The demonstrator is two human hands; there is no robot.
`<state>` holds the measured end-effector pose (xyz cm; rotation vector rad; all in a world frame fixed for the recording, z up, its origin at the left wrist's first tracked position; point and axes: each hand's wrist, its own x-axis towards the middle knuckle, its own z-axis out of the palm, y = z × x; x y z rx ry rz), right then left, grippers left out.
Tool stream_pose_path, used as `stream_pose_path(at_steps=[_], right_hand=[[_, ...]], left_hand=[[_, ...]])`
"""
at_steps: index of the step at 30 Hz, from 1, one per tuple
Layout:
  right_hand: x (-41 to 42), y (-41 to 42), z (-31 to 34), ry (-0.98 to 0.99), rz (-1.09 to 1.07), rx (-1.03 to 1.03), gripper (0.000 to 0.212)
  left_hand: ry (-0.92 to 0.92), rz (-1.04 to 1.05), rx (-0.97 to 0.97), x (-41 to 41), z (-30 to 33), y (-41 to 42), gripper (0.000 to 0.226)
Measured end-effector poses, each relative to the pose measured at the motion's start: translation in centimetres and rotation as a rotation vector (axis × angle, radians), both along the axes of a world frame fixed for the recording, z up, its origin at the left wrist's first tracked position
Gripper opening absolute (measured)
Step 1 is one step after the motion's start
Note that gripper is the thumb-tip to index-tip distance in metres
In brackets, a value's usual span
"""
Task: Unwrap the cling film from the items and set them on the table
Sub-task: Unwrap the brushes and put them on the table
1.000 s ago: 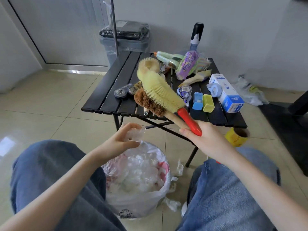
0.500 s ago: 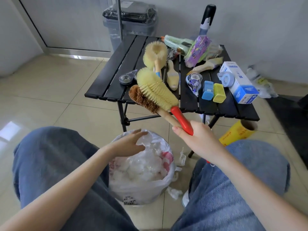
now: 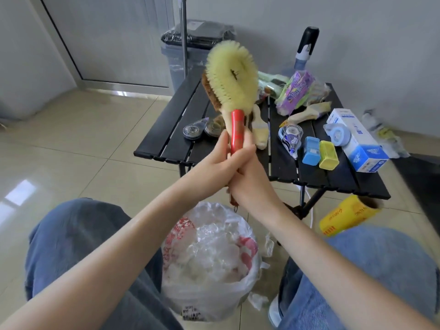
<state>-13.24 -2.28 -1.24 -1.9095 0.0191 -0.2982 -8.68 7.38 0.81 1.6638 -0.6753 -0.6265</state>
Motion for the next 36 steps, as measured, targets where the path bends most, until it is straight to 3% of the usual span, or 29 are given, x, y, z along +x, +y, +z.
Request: stream_pose_path(at_steps=[3, 6, 12, 16, 18, 22, 24, 26, 30, 36], right_hand=[[3.0, 0.1, 0.5, -0.135, -0.004, -0.096, 0.062], [5.5, -0.9, 1.0, -0.090, 0.050, -0.120, 0.079], [10.4, -2.8, 2.8, 0.020, 0.228, -0.087, 0.100], [13.1, -3.9, 4.1, -0.006, 0.228, -0.201, 0.089], [14.8, -4.8, 4.6, 0.019, 0.223, -0.270, 0.081], [18.5, -7.2, 5.3, 0.065, 0.155, -0.500, 0.050], [20.0, -8.3, 5.3, 0.090, 0.131, -0.621, 0.045], [21.3, -9.1, 5.1, 0.103, 0.105, -0.683, 0.044], [22.9, -11.0, 4.3, 0.093, -0.014, -0.651, 0.032], [23.6, -13.9, 2.8, 0.102, -0.136, -0.648, 0.024]], left_hand=[[-0.006, 0.116, -0.099, 1.9, 0.5, -0.8, 0.036], [-0.067, 0.172, -0.151, 4.0, 1.5, -1.4, 0.045], [-0.195, 0.262, -0.149, 9.1, 2.3, -2.5, 0.043], [-0.189, 0.310, -0.154, 12.5, 2.8, -3.3, 0.024], [-0.208, 0.327, -0.195, 14.3, 3.0, -3.9, 0.024], [-0.262, 0.390, -0.183, 18.3, 3.0, -4.6, 0.015], [-0.301, 0.435, -0.074, 21.1, 2.5, -5.1, 0.026], [-0.401, 0.501, 0.188, 24.1, 1.5, -5.5, 0.048], [-0.443, 0.493, 0.591, 27.4, -1.1, -6.9, 0.053], [-0.464, 0.483, 0.784, 28.4, -3.8, -9.6, 0.067]])
